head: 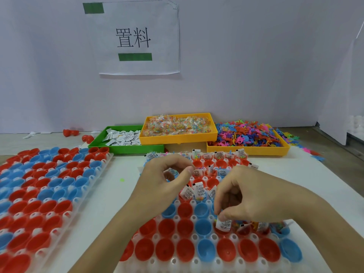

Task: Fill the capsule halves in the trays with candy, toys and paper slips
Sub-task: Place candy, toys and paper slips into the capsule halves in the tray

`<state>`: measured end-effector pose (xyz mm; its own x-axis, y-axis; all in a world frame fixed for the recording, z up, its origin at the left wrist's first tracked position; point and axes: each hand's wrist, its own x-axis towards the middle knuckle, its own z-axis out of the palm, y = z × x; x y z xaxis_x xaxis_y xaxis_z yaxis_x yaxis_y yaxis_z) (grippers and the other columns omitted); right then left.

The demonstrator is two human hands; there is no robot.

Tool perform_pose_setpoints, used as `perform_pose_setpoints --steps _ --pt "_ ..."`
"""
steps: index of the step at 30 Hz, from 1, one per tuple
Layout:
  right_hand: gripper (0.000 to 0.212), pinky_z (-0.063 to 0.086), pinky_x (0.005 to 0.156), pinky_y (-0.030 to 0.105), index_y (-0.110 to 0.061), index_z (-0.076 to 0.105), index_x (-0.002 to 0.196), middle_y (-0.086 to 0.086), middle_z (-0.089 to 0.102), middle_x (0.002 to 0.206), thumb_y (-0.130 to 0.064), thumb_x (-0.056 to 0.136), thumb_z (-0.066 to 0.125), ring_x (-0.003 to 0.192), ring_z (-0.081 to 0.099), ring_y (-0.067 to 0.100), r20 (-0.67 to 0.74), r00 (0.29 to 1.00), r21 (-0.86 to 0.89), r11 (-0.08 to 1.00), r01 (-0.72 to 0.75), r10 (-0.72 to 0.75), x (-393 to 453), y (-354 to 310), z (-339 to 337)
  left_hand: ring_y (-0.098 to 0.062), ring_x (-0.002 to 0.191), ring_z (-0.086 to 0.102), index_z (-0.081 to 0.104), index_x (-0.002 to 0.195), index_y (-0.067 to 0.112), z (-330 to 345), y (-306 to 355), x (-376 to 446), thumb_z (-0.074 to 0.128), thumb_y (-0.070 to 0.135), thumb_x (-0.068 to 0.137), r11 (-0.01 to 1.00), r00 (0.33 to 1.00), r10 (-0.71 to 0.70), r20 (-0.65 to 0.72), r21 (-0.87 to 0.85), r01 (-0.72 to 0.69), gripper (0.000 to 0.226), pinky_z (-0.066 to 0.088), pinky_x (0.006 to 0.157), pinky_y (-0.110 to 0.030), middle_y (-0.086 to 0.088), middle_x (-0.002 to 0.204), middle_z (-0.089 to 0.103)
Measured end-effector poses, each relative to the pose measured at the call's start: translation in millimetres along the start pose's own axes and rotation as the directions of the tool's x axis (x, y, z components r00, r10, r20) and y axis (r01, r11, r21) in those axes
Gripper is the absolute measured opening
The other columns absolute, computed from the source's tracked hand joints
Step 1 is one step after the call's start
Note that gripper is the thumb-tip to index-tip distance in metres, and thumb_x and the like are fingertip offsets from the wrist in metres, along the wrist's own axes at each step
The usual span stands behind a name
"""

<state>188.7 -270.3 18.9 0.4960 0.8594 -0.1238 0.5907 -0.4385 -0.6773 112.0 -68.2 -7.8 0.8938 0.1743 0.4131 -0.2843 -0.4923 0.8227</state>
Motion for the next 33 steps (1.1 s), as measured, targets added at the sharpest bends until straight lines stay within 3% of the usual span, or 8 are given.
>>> perform_pose_setpoints --steps 15,18,23,27,33 --pt "0.011 0.058 0.067 0.022 -0.028 0.075 0.075 -0.014 0.071 0.075 -0.022 0.083 0.081 0.07 0.067 0.004 0.008 1.0 -0.102 0.995 -0.006 0.007 0 -5 4 -0.013 0.078 0.064 0.074 0.084 0.019 -1 -5 1 0.066 0.008 0.091 0.999 0.999 0.029 0.019 0.034 -0.029 0.016 0.051 0.065 -0.047 0.006 0.079 0.07" --pt "0.012 0.057 0.065 0.02 -0.027 0.075 0.074 -0.014 0.072 0.073 -0.021 0.082 0.082 0.068 0.068 0.003 0.019 1.0 -0.082 0.997 -0.004 0.005 0 -6 3 -0.013 0.079 0.064 0.074 0.084 0.02 -1 -6 1 0.066 0.009 0.09 0.999 0.999 0.034 0.029 0.041 -0.035 0.015 0.051 0.064 -0.042 0.007 0.079 0.07" --pt "0.009 0.06 0.071 0.026 -0.026 0.076 0.076 -0.014 0.073 0.076 -0.023 0.081 0.082 0.072 0.069 0.004 0.029 0.999 -0.12 0.993 -0.015 0.019 2 -3 7 -0.01 0.077 0.063 0.075 0.084 0.02 0 -7 -1 0.066 0.014 0.089 0.991 0.995 0.088 0.044 0.1 -0.092 0.011 0.047 0.058 -0.027 0.009 0.079 0.07" --pt "0.009 0.059 0.068 0.023 -0.029 0.075 0.077 -0.015 0.072 0.077 -0.026 0.08 0.083 0.072 0.068 0.003 0.024 1.0 -0.138 0.99 0.003 0.0 3 0 8 -0.003 0.078 0.063 0.075 0.084 0.017 2 -5 -2 0.07 0.007 0.085 0.951 0.979 0.176 0.102 0.24 -0.196 0.011 0.039 0.065 -0.005 0.014 0.077 0.07" --pt "0.014 0.051 0.058 0.02 -0.031 0.075 0.083 -0.013 0.068 0.072 -0.037 0.076 0.085 0.06 0.057 0.004 -0.037 0.998 -0.072 0.996 0.056 -0.059 4 9 0 -0.008 0.08 0.061 0.075 0.091 0.027 -1 -6 -4 0.071 0.021 0.088 0.929 0.947 0.183 0.263 0.268 -0.254 0.007 0.037 0.069 -0.008 0.017 0.078 0.065"
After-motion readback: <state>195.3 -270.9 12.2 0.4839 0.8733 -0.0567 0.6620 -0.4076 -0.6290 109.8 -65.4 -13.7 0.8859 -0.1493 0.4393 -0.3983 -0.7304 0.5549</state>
